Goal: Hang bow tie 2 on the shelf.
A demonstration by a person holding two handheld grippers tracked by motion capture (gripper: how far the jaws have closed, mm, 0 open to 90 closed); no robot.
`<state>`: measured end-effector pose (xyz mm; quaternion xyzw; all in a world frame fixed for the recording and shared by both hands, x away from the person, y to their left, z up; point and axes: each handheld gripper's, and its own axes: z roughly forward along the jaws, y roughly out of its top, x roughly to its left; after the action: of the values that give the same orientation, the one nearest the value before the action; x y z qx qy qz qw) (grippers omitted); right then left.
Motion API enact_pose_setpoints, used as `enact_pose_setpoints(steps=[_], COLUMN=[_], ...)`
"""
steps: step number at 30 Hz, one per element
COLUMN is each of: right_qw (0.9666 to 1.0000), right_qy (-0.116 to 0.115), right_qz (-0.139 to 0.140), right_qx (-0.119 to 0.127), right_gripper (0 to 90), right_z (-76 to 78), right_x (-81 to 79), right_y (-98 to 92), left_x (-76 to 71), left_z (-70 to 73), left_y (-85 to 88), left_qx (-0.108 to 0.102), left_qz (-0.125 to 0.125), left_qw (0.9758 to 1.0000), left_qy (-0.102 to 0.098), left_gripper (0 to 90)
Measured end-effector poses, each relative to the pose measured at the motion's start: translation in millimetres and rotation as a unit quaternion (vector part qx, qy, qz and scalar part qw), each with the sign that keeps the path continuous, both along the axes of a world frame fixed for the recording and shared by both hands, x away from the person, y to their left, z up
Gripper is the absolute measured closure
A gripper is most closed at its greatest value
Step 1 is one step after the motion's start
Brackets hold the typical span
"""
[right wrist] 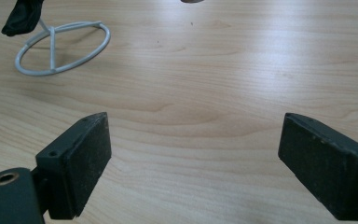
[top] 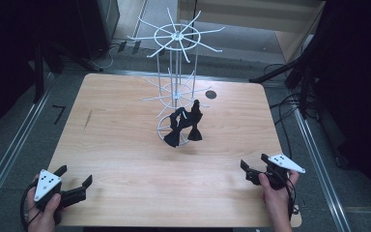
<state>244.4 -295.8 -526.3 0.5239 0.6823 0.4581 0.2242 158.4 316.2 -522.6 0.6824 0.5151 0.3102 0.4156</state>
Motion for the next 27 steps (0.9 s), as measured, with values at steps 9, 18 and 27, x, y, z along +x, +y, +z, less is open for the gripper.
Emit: enact_pose_setpoints(steps=[9, 18, 27], right_qw=[0.9999, 0.9996, 0.999], right_qy=[0.012, 0.024, 0.037], right_qz=[-0.008, -0.017, -0.021], right_qx=[-0.001, -0.001, 0.01], right_gripper=[9.7, 9.7, 9.8], right_z=[-7.1, -15.3, -22.8], right_x=[-9.3, -22.6, -35.3], right_y=[-11.3, -32.2, -45.6], left_x=[-0.3, -0.5, -1.7], left_z=[0.0, -0.1, -0.1], left_y=[0.3, -0.1, 0.3], left_qx=[0.0, 0.001, 0.0], left_qz=[-0.002, 0.0, -0.001], left_qw=[1.0, 1.0, 1.0], left_qy=[0.001, 0.0, 0.002], left_gripper=[7.1, 7.1, 7.1])
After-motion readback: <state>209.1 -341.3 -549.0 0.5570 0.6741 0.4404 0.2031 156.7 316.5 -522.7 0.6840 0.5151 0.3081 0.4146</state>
